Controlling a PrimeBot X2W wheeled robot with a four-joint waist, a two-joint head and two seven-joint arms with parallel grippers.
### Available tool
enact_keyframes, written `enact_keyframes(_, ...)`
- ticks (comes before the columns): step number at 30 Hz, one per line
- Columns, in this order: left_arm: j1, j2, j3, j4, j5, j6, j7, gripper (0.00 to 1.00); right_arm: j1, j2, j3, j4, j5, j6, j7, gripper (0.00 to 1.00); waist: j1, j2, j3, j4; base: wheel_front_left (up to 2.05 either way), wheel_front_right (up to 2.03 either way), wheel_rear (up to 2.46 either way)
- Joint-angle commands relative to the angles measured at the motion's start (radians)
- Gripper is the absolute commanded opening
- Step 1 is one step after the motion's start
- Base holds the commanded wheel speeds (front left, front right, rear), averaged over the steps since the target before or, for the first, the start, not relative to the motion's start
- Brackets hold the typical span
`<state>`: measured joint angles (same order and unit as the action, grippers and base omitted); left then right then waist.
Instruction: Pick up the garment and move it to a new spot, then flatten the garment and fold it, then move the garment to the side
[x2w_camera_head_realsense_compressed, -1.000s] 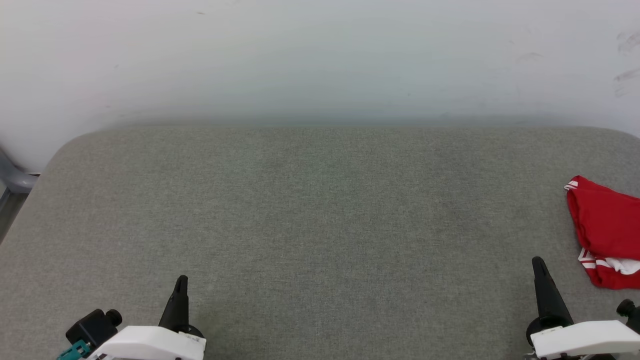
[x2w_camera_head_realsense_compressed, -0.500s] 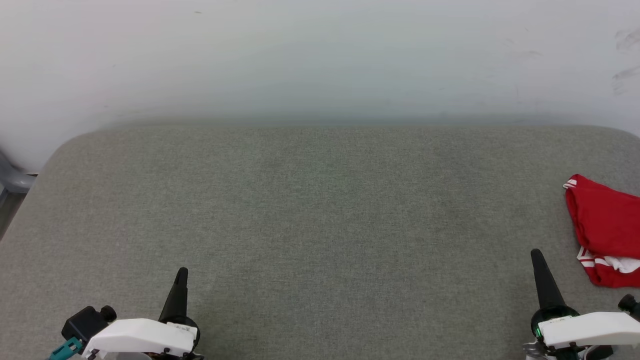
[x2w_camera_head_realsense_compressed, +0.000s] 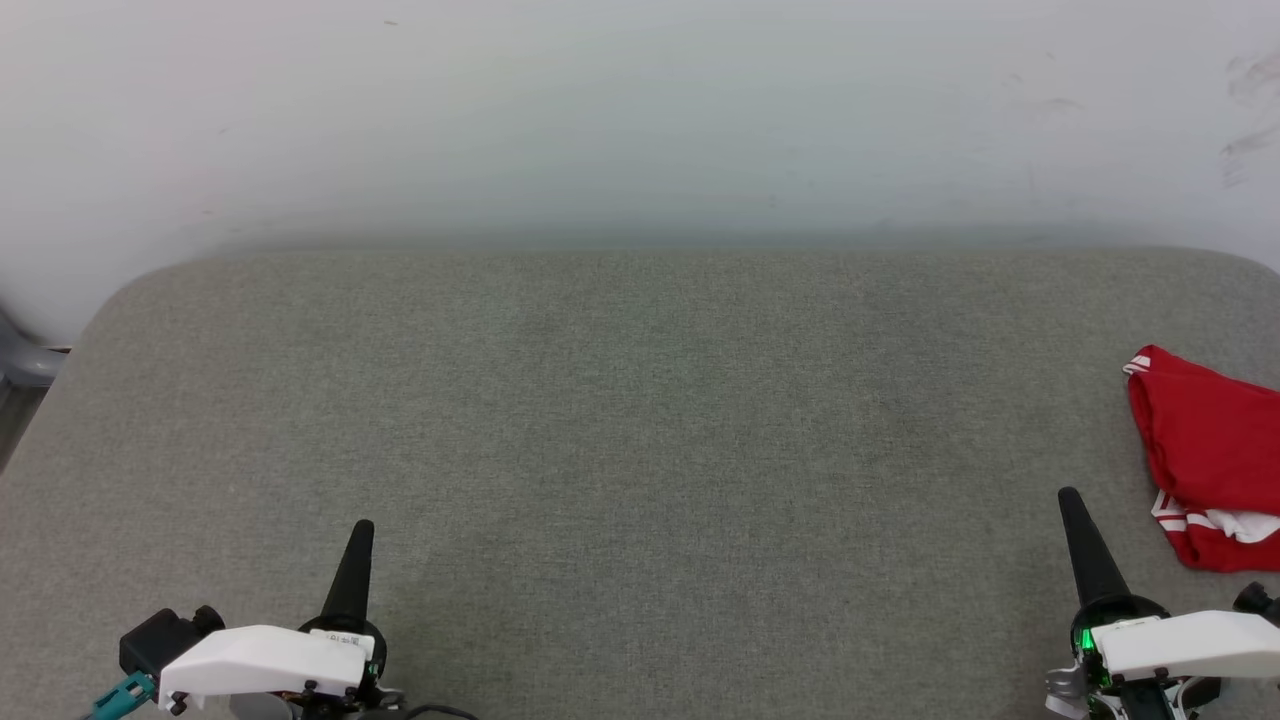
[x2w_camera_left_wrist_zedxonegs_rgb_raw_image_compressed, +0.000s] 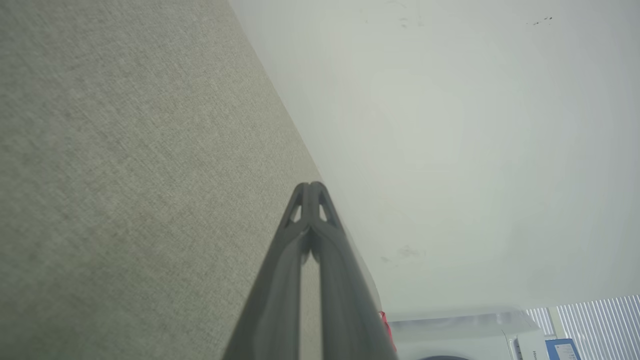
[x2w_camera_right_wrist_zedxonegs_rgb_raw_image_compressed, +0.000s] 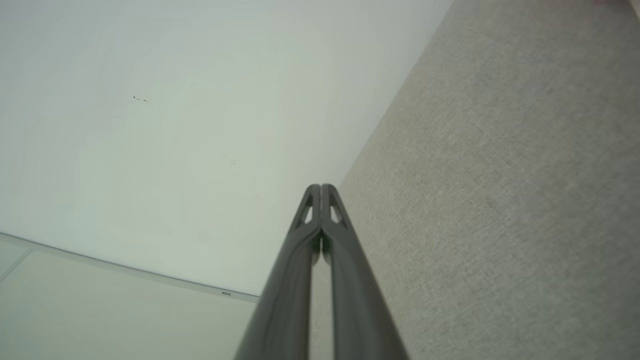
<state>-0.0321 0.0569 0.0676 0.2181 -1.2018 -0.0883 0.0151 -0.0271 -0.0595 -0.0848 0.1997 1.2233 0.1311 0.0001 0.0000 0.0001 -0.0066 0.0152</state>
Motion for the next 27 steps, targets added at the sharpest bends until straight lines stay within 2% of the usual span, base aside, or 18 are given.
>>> enact_keyframes(1, -0.024, 0.001, 0.004, -0.004, -0.020, -0.006, 0.005, 0.00, -0.025, -0.007, -0.002, -0.002, 0.023, 0.000, 0.003, 0.00, 0.0000, -0.0001, 0.000, 0.000, 0.00, 0.00, 0.00)
enact_keyframes(27, -0.063, -0.004, 0.032, 0.017, -0.265, -0.030, 0.066, 0.00, -0.062, -0.004, -0.011, 0.028, 0.261, 0.000, 0.068, 0.00, 0.0000, -0.0001, 0.006, -0.009, 0.00, 0.00, 0.00)
